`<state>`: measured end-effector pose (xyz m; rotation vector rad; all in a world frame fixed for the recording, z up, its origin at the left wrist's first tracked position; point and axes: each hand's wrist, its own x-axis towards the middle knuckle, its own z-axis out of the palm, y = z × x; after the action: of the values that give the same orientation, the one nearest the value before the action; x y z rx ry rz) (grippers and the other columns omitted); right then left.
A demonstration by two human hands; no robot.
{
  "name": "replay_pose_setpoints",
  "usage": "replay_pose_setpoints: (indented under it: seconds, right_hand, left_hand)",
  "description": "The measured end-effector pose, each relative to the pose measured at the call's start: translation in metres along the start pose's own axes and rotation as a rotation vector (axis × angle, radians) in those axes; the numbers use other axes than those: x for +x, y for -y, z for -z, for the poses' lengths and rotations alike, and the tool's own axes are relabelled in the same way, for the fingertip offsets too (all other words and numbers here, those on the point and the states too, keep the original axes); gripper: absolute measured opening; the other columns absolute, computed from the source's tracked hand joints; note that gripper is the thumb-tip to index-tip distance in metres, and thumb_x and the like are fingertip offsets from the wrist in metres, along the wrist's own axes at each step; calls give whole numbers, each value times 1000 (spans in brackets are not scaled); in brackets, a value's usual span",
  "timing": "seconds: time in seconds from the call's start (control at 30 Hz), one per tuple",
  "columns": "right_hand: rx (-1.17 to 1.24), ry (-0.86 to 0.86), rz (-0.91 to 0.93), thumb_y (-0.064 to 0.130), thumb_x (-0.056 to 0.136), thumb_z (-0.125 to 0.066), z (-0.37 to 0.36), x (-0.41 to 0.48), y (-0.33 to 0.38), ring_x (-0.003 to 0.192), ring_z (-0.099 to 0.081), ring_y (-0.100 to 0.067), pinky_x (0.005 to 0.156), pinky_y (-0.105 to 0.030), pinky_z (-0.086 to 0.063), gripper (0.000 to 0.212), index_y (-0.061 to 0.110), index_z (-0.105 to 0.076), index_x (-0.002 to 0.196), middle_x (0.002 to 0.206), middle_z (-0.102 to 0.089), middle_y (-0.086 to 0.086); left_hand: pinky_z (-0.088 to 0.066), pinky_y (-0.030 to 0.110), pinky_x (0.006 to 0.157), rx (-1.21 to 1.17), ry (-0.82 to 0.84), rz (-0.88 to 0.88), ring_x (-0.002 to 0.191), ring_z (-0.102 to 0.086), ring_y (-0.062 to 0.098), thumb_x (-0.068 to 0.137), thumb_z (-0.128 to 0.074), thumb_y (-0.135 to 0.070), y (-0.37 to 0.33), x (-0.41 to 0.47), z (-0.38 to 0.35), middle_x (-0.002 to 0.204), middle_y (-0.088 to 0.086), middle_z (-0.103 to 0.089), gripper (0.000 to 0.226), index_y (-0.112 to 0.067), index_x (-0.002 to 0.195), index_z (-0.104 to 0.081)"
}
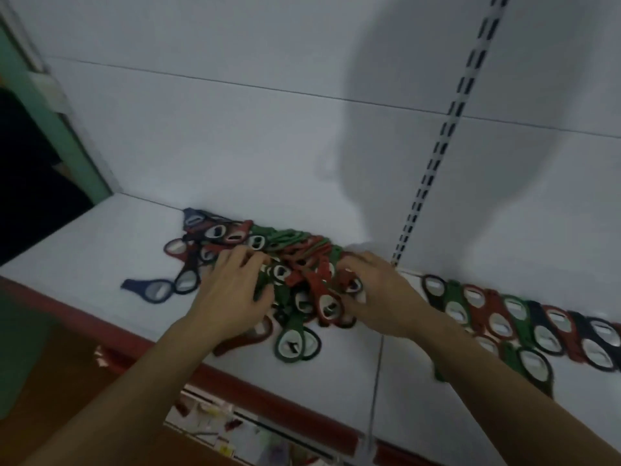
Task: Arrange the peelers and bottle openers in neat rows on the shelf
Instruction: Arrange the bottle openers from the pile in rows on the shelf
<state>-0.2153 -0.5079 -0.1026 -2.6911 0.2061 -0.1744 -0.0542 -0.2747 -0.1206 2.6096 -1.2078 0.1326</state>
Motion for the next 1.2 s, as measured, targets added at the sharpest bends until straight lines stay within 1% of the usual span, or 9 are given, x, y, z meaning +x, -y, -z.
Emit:
replay_pose_setpoints:
  seconds: [0.13,0.27,0.37,0.53,0.67,0.8,0.9,1.07,1.2]
  right_hand:
    - [-190,191,85,29,76,-67,-16,50,27,149,-18,-26,117,-46,-32,88,30,-26,153,160,-21,0]
    - [-127,135,34,19,80,-59,-29,88,47,145,-25,-27,117,-49,-33,74,30,-34,149,156,-29,1]
    - [-149,90,2,20,85,-55,-44,113,65,142,-27,-24,113,-52,-33,63,34,-39,144,154,-32,5]
    - [-158,-8,-18,34,84,-50,-72,154,101,140,-28,-22,108,-55,-29,62,38,-36,145,153,-34,7]
    - [-29,29,-39,48,86,-55,-96,184,118,141,-25,-20,113,-57,-28,69,39,-31,149,154,-31,7]
    - [-6,-22,-117,66,80,-44,-109,200,124,139,-29,-18,112,-54,-31,77,37,-33,150,152,-33,8]
    - [-35,-46,-126,66,82,-43,-112,200,122,137,-32,-16,110,-53,-35,73,36,-38,148,148,-36,8]
    - [-26,-54,-153,65,82,-43,-111,202,126,135,-37,-17,111,-52,-36,71,35,-42,147,145,-41,6]
    - [-23,-72,-151,60,86,-49,-111,201,125,133,-39,-18,111,-50,-37,66,34,-43,147,144,-45,4]
  left_hand:
    - [-22,61,116,35,140,161,152,-11,29,86,-38,-78,72,-4,3,165,1,-8,88,-37,159,-11]
    - [-37,56,111,-163,35,330,139,-37,33,90,-51,-65,128,19,12,153,9,-35,75,-32,154,-28]
    - [-41,46,110,-404,124,521,136,-42,37,90,-62,-53,164,54,24,149,18,-39,77,-23,154,-31]
    - [-24,54,121,-55,373,-8,153,-15,25,76,-81,-24,209,106,42,166,1,-16,107,-30,161,-16]
    - [-32,46,119,-35,459,-391,145,-28,19,74,-83,-39,224,126,35,156,-2,-31,103,-26,159,-27]
    - [-28,42,118,-45,420,-350,132,-25,19,65,-75,-61,223,133,15,139,-8,-32,103,-41,155,-29]
    - [-33,41,115,-56,409,-370,128,-30,17,67,-78,-69,230,143,18,132,-8,-36,101,-33,152,-38]
    - [-37,33,111,-85,491,-379,124,-35,15,68,-87,-60,228,149,23,130,-3,-42,98,-22,148,-45]
    - [-50,35,93,-12,582,-339,110,-52,19,63,-93,-46,210,163,36,116,3,-56,68,-14,116,-64]
